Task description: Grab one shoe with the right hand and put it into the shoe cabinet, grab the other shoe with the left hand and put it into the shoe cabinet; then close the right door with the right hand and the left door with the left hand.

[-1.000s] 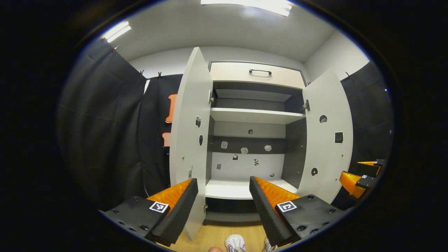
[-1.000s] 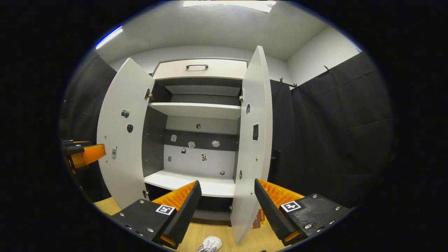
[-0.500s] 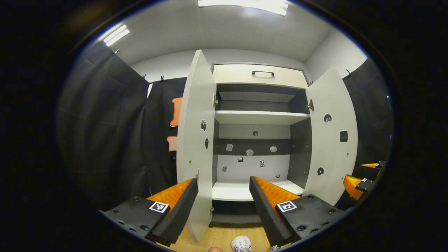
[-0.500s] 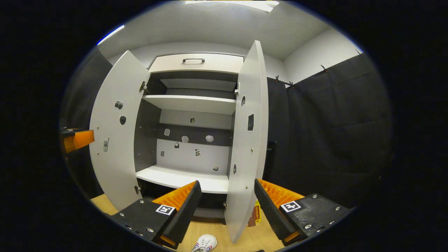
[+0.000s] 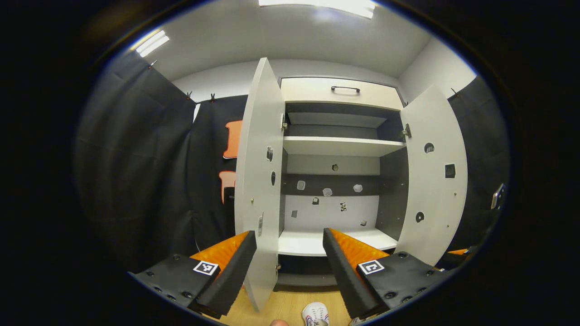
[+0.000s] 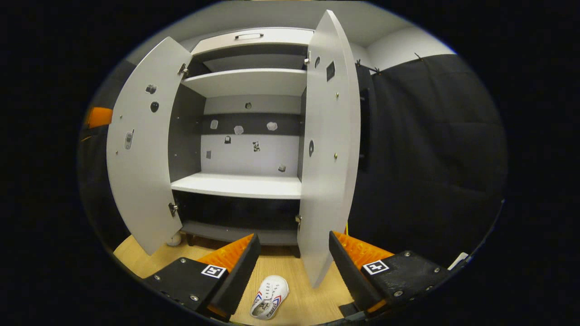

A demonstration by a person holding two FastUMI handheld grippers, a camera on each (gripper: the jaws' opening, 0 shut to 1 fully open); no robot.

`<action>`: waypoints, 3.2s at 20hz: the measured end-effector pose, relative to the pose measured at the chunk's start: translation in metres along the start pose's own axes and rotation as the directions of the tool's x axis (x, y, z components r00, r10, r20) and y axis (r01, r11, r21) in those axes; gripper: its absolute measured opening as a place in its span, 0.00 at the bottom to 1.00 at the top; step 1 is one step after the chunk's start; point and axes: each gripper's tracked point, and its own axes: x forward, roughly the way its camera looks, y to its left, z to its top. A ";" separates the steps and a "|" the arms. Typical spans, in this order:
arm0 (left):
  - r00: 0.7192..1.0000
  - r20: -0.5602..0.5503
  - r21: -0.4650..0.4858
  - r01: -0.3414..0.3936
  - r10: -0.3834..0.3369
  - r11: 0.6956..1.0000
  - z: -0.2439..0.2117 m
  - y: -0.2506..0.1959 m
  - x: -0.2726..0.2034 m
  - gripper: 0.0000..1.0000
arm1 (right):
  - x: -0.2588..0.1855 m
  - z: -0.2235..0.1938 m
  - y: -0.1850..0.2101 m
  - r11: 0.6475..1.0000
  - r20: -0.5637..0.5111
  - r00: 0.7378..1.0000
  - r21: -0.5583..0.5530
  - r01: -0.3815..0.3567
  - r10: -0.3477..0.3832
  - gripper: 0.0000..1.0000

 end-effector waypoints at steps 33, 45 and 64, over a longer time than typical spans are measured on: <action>0.989 -0.133 0.058 -0.062 0.069 0.996 -0.057 0.030 -0.007 0.94 | 0.054 -0.327 0.048 1.000 -0.645 0.764 0.010 -0.002 0.008 0.42; 0.992 -0.111 0.045 -0.063 0.067 0.997 -0.051 0.047 -0.003 0.94 | 0.051 -0.291 0.036 1.000 -0.615 0.788 0.011 0.024 -0.012 0.00; 0.999 -0.030 0.006 -0.014 0.014 1.000 -0.034 0.078 0.018 0.96 | 0.063 -0.003 0.130 0.989 -0.279 0.952 0.117 -0.095 0.125 0.00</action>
